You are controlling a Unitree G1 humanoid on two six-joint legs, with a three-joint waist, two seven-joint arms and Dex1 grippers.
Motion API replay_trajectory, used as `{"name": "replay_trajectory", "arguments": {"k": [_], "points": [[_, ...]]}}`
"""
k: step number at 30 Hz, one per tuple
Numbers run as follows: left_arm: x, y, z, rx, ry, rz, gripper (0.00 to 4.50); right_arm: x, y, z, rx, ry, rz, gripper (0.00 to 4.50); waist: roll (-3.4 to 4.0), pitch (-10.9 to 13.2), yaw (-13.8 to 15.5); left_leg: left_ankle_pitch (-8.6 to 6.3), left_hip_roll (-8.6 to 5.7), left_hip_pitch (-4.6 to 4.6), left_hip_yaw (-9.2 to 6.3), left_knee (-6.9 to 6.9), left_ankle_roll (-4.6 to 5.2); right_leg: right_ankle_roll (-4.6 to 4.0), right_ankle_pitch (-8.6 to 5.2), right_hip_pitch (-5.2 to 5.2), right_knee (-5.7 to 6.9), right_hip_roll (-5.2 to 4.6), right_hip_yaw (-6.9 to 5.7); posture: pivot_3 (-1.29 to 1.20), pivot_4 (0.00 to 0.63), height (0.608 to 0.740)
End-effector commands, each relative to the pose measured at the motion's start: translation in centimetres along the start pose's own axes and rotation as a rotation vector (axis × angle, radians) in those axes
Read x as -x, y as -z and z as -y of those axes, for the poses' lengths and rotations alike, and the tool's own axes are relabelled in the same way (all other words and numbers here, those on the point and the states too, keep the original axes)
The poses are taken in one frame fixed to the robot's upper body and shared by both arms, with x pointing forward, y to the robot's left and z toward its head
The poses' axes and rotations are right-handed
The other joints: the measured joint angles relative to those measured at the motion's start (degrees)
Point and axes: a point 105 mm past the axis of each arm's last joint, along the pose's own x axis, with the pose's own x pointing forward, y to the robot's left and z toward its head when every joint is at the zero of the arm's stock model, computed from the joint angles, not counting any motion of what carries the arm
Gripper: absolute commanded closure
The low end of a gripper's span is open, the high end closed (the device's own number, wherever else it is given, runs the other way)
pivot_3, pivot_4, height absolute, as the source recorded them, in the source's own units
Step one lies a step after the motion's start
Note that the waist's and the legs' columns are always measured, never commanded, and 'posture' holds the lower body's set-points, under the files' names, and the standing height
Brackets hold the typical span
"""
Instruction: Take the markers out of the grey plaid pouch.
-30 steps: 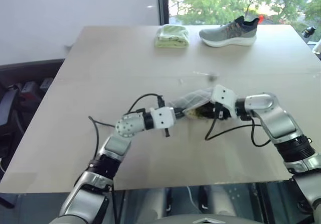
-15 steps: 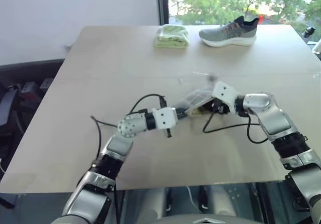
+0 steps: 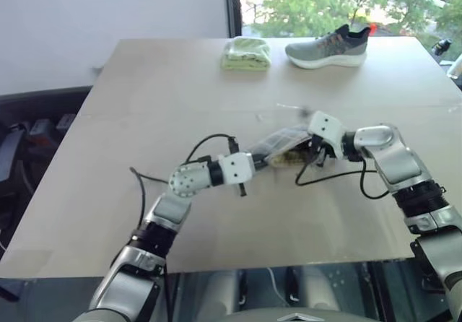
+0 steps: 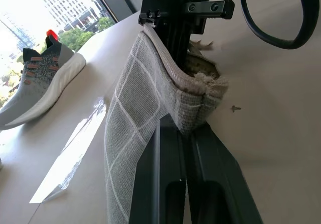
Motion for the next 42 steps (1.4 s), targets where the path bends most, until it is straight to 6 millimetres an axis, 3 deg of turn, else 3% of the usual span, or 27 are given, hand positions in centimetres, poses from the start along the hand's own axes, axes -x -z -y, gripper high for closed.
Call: {"name": "replay_trajectory", "arguments": {"k": [1, 8, 11, 14, 18, 21, 30, 35, 42], "points": [[-0.2, -1.1, -0.6, -0.039, -0.020, 0.038, 4.50, -0.4, 1.6, -1.6, -0.096, -0.069, -0.047, 4.49, -0.01, 0.0, 0.0, 0.00, 0.00, 0.00, 0.00, 0.00, 0.00, 0.00, 0.00, 0.00, 0.00, 0.00, 0.00, 0.00, 0.150, 0.740], [-0.4, -1.0, -0.6, -0.046, -0.016, 0.039, 4.50, -0.3, 2.3, -1.8, -0.065, -0.055, -0.087, 4.49, 0.04, 0.0, 0.0, 0.00, -0.02, -0.08, 0.02, -0.01, -0.01, -0.01, 0.00, -0.08, -0.02, -0.03, 0.01, 0.00, 0.150, 0.740], [-0.4, -1.0, -0.7, -0.049, -0.016, 0.039, 4.50, -0.3, 1.3, -1.4, -0.040, -0.036, -0.037, 4.49, 0.04, 0.0, 0.0, 0.00, -0.02, -0.07, 0.03, -0.01, 0.00, 0.00, 0.00, -0.08, -0.02, -0.03, 0.01, 0.00, 0.150, 0.740], [-0.3, -1.0, -0.8, -0.049, -0.017, 0.036, 4.50, 0.1, -0.3, -1.3, -0.004, -0.041, 0.035, 3.63, 0.04, 0.0, 0.0, 0.00, -0.02, -0.07, 0.03, 0.00, 0.00, 0.00, 0.00, -0.08, -0.01, -0.02, 0.01, 0.00, 0.150, 0.740], [-0.3, -0.9, -0.8, -0.047, -0.019, 0.031, 4.50, 0.9, -1.9, -1.8, 0.061, -0.051, 0.089, 1.62, 0.05, 0.0, 0.0, 0.00, 0.00, -0.08, 0.01, -0.01, 0.00, 0.00, 0.00, -0.10, 0.00, 0.00, 0.01, 0.00, 0.150, 0.740], [-0.2, -0.7, -0.8, -0.040, -0.023, 0.023, 4.50, 1.8, -2.9, -2.6, 0.187, -0.018, 0.098, 0.45, 0.04, 0.0, 0.1, 0.00, -0.01, -0.14, 0.01, -0.02, -0.01, 0.00, 0.00, -0.12, -0.04, 0.00, 0.00, 0.00, 0.150, 0.740], [-0.6, -1.7, -0.4, -0.039, 0.022, 0.057, 4.50, 0.4, -2.0, -2.1, 0.247, 0.104, 0.036, 0.45, 0.04, 0.1, 0.1, -0.01, -0.03, -0.16, 0.01, -0.01, 0.00, 0.00, 0.00, -0.13, -0.05, -0.02, -0.03, 0.00, 0.150, 0.740], [-1.0, -2.4, -0.3, -0.030, 0.099, 0.083, 4.50, -0.2, -0.6, -0.6, 0.290, 0.017, -0.074, 0.45, 0.06, 0.1, -0.1, -0.01, -0.02, -0.15, 0.04, 0.00, 0.00, 0.00, 0.00, -0.12, -0.05, 0.01, -0.02, 0.00, 0.150, 0.740], [-1.1, -2.6, 0.3, -0.007, 0.146, 0.092, 4.50, -1.0, -0.1, 1.0, 0.326, -0.138, -0.174, 0.45, 0.05, 0.1, -0.4, -0.01, -0.01, -0.12, 0.04, -0.03, 0.01, 0.00, 0.00, -0.12, -0.04, 0.06, 0.02, 0.00, 0.150, 0.740]]}}
